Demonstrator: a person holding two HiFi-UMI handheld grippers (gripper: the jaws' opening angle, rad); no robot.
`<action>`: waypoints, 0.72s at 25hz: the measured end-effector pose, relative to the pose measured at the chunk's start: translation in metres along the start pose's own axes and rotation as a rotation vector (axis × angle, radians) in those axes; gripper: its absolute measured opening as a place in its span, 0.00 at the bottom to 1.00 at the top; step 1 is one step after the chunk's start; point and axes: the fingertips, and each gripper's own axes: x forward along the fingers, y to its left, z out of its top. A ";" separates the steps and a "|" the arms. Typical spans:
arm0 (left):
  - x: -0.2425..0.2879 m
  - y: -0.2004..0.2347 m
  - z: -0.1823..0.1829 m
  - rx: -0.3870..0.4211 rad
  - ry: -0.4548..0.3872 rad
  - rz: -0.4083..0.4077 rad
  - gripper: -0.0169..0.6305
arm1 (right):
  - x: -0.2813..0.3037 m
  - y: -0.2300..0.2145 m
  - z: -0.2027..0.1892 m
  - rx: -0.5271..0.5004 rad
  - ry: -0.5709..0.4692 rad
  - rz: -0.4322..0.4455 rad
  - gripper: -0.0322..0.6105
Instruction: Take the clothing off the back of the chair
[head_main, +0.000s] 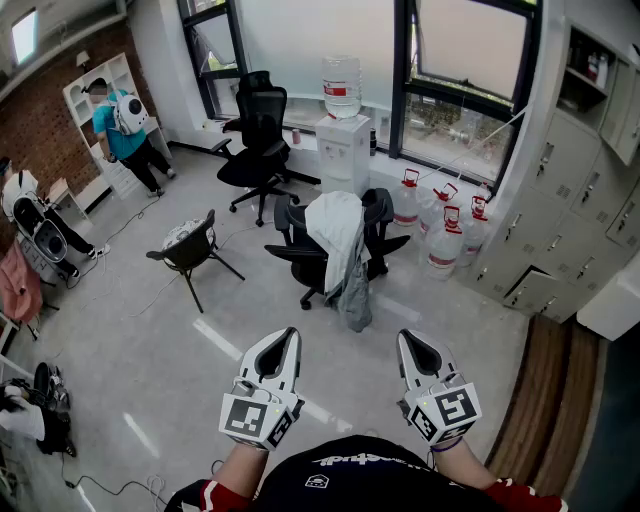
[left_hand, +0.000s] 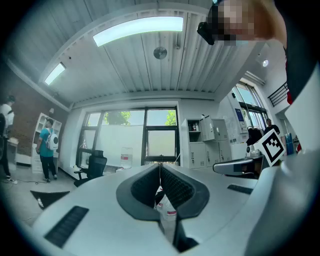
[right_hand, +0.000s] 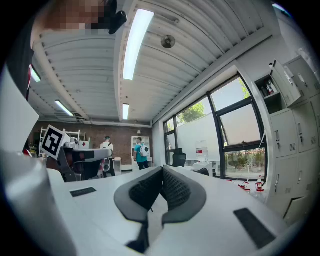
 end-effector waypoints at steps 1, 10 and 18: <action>0.000 -0.001 0.001 0.002 0.001 -0.003 0.06 | 0.000 0.001 0.000 -0.004 0.001 -0.003 0.05; 0.007 -0.004 0.004 -0.015 0.004 -0.017 0.06 | -0.001 -0.004 0.003 -0.001 0.003 -0.019 0.05; 0.013 -0.006 0.004 -0.022 0.008 -0.021 0.06 | 0.000 -0.010 0.007 -0.001 -0.013 -0.035 0.05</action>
